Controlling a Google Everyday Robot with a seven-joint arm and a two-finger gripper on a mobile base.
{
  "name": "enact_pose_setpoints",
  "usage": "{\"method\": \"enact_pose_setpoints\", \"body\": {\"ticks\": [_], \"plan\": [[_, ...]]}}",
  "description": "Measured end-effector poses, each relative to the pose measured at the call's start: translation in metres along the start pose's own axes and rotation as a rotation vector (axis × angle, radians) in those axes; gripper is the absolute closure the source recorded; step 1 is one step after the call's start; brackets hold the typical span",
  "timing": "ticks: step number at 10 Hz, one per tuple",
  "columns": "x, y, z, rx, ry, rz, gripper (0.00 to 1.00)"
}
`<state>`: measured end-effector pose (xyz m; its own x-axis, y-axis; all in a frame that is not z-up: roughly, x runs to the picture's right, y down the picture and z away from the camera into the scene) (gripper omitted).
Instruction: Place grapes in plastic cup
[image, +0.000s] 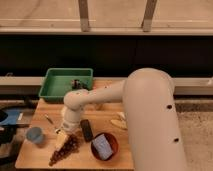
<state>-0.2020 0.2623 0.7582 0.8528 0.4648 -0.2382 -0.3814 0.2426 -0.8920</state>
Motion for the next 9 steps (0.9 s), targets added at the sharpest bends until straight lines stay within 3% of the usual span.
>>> {"method": "enact_pose_setpoints", "body": {"ticks": [4,5,6,9], "plan": [[0.008,-0.001,0.0,-0.009,0.0,0.026,0.24],[0.009,-0.002,-0.001,-0.009,0.002,0.029,0.28],[0.009,-0.003,-0.002,-0.008,0.001,0.031,0.34],[0.023,-0.007,0.008,-0.028,-0.001,0.069,0.66]]}}
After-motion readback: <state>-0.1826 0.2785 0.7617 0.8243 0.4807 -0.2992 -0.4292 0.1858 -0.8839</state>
